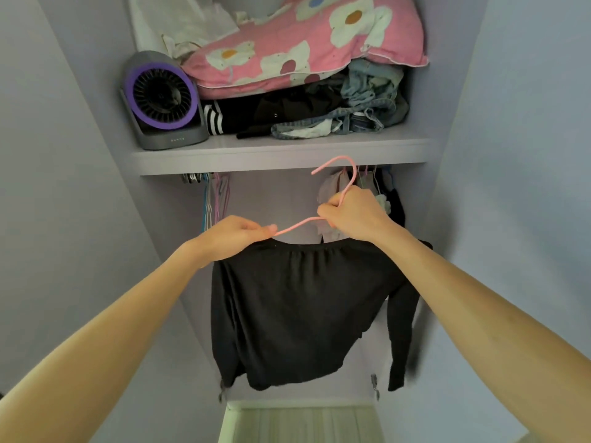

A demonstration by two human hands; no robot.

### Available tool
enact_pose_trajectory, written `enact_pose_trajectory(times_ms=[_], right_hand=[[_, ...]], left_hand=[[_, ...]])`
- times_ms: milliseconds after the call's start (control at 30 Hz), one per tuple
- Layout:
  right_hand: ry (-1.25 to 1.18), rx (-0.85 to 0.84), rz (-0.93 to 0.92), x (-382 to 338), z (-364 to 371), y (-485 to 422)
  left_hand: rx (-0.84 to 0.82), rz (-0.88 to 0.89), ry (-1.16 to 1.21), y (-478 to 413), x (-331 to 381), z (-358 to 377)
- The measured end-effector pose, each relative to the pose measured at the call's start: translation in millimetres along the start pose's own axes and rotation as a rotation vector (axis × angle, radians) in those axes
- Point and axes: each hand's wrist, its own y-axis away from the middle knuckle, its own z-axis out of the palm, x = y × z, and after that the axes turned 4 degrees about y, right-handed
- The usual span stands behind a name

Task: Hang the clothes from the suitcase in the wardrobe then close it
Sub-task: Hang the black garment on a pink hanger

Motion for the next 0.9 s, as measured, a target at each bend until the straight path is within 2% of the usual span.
enact_pose_trajectory(times_ms=[100, 200, 300, 367, 500, 600, 667, 767, 900], right_hand=[[0.003, 0.015, 0.016, -0.7, 2.5, 0.4], [0.003, 0.0, 0.022, -3.7, 2.3, 1.5], [0.117, -0.162, 0.005, -7.5, 9.6, 7.5], [0.157, -0.173, -0.009, -9.7, 15.5, 9.8], [0.092, -0.024, -0.011, -12.4, 10.6, 4.0], [0.069, -0.024, -0.008, -14.1, 10.8, 5.9], [-0.056, -0.036, -0.005, -12.9, 10.8, 9.3], [-0.249, -0.049, -0.01, 6.2, 8.6, 16.6], [0.033, -0.112, 0.088, 59.4, 13.6, 38.0]], left_hand=[[0.038, 0.078, -0.028, 3.9, -5.1, -3.3], [0.199, 0.143, -0.021, 3.7, -2.9, -1.3], [0.359, 0.208, 0.095, 4.8, 5.4, 2.6], [0.334, 0.234, 0.089, 4.9, 9.0, 4.1], [0.08, 0.17, -0.082, 2.8, -0.3, 5.1], [0.021, 0.174, -0.175, 0.3, -4.3, 13.0], [0.046, 0.197, -0.194, -1.1, -4.1, 20.6], [0.173, 0.236, -0.163, 0.6, -11.2, 27.6], [0.322, 0.25, -0.084, 2.4, -28.2, 21.9]])
